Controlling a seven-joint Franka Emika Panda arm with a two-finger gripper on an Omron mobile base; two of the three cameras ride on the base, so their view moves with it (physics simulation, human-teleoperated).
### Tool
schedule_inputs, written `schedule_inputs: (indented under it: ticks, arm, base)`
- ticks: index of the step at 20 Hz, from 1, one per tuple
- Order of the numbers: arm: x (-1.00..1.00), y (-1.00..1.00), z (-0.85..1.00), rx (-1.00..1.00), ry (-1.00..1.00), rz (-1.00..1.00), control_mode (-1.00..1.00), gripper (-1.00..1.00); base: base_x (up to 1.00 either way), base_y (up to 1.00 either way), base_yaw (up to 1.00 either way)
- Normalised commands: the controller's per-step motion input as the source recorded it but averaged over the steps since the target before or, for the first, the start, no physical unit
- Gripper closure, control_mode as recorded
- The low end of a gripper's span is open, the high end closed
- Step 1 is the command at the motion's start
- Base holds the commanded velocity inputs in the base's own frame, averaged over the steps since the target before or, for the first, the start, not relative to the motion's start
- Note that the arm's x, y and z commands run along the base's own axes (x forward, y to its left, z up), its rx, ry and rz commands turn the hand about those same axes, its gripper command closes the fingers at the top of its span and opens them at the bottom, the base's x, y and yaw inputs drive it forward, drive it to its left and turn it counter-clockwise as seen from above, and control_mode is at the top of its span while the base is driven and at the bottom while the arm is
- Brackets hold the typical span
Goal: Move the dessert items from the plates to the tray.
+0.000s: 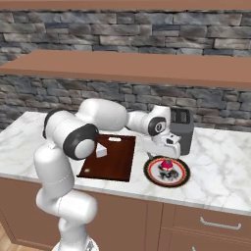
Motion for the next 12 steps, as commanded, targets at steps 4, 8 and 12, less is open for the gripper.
schedule_inputs:
  ticks: [4,8,12]
  arm:
    - [-0.07,-0.84,-0.15,-0.01,-0.05,-0.12,-1.0,-1.0]
    - [0.07,-0.02,0.0,0.0,0.0,0.0,-1.0,-1.0]
    - [0.33,-0.01,-0.05,0.0,-0.01,0.0,-1.0,-1.0]
  base:
    - [0.0,0.0,0.0]
    - [0.0,0.0,0.0]
    - [0.0,0.0,0.0]
